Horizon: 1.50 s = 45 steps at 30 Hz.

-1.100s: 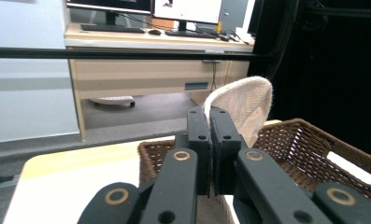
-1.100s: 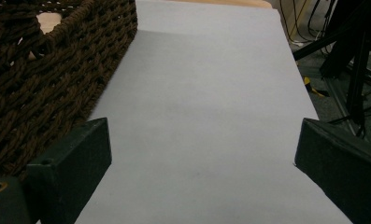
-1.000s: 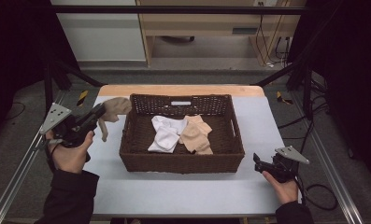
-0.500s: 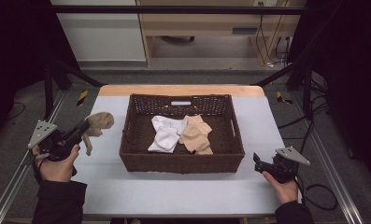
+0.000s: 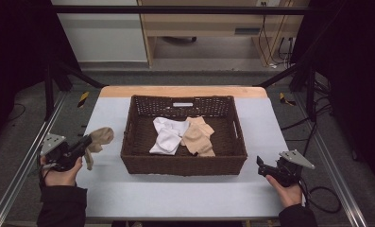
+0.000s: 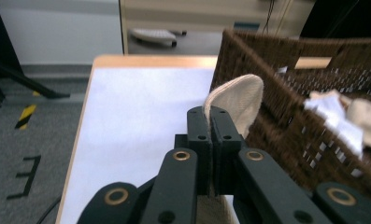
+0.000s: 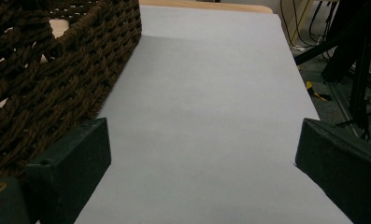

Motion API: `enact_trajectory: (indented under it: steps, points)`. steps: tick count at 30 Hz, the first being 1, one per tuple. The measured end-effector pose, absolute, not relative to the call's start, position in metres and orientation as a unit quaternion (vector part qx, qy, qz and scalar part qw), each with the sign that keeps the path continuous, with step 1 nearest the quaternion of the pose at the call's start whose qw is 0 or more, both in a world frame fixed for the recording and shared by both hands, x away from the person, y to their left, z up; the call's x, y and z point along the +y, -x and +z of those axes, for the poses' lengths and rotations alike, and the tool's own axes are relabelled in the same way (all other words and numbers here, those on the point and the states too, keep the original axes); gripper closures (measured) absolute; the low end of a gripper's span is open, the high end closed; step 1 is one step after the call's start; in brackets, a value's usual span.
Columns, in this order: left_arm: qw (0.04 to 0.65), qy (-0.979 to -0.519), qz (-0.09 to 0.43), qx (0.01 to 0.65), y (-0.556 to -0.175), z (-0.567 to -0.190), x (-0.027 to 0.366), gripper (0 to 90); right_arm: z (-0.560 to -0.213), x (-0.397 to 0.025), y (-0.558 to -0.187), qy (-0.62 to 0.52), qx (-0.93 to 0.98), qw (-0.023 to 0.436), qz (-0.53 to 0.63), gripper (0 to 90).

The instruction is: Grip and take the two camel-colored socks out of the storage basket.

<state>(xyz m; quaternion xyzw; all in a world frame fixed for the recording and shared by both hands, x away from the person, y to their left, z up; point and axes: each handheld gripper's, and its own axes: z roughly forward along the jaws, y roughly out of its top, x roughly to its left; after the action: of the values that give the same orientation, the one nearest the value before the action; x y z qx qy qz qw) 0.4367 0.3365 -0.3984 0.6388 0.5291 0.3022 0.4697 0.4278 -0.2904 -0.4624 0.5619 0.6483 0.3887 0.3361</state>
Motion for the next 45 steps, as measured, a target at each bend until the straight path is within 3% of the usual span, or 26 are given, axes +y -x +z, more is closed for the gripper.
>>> enact_trajectory:
  steps: [9,17,19,21,24,29,45]
  points:
    - [0.397,-0.695,0.272,0.535,-0.446,-0.438,0.321,87.4,-0.462,-0.290,-0.426,-0.560,0.649,0.335,0.390,3.9]
    - [0.380,-0.709,0.266,0.531,-0.447,-0.447,0.314,83.0,-0.462,-0.290,-0.426,-0.560,0.650,0.335,0.389,3.9]
    - [0.377,-0.707,0.272,0.533,-0.448,-0.450,0.316,71.8,-0.462,-0.290,-0.426,-0.561,0.649,0.334,0.390,3.9]
    - [0.376,-0.705,0.277,0.533,-0.448,-0.450,0.317,68.4,-0.462,-0.291,-0.426,-0.561,0.649,0.335,0.391,3.9]
    - [0.388,-0.691,0.290,0.538,-0.448,-0.447,0.319,55.8,-0.462,-0.290,-0.427,-0.562,0.649,0.333,0.390,3.9]
    - [0.415,-0.673,0.294,0.537,-0.446,-0.439,0.320,49.2,-0.462,-0.290,-0.427,-0.562,0.648,0.333,0.392,3.9]
    - [0.456,-0.652,0.321,0.514,-0.436,-0.401,0.312,50.5,-0.462,-0.290,-0.427,-0.560,0.648,0.334,0.394,3.9]
